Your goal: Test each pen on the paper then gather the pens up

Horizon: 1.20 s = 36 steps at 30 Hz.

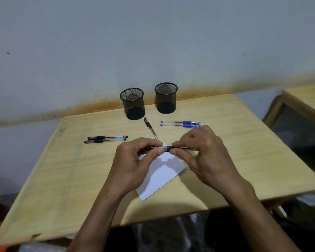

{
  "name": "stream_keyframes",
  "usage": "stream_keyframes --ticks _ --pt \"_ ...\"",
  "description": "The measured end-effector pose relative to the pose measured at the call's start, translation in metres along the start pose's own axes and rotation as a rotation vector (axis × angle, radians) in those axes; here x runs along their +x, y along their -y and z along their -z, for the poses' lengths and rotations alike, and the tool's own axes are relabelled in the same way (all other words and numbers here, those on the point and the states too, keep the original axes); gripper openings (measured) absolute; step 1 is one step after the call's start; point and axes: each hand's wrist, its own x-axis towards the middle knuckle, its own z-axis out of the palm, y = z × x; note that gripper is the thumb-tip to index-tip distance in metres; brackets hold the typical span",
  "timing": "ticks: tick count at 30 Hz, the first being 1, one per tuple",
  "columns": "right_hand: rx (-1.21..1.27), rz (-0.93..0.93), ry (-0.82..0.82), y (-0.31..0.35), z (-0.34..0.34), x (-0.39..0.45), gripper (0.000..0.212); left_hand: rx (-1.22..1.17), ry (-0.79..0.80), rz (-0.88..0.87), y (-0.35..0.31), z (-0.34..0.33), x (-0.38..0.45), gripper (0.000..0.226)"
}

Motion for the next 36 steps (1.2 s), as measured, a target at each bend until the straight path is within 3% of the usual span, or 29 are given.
stream_keyframes --ticks 9,12,16,20,25,31,36 --pt "0.008 -0.116 -0.055 -0.039 0.039 -0.024 0.013 0.047 0.156 -0.139 -0.036 -0.060 0.030 0.019" --pt "0.076 -0.221 -0.124 -0.059 0.067 -0.037 0.012 -0.062 0.220 -0.164 -0.052 -0.095 0.042 0.039" --pt "0.168 -0.380 -0.334 -0.081 0.103 -0.061 0.011 -0.037 0.307 -0.188 -0.061 -0.150 0.050 0.056" --pt "0.256 -0.550 -0.613 -0.098 0.134 -0.090 0.009 0.174 0.422 -0.272 -0.062 -0.206 0.049 0.067" --pt "0.122 -0.655 -0.929 -0.123 0.166 -0.127 0.018 0.427 0.550 -0.342 -0.070 -0.271 0.039 0.079" --pt "-0.013 -0.902 -0.982 -0.142 0.171 -0.174 0.018 0.558 0.614 -0.255 -0.072 -0.315 0.026 0.082" --pt "0.021 -1.064 -0.988 -0.163 0.154 -0.219 0.016 0.678 0.621 -0.233 -0.071 -0.322 0.024 0.087"
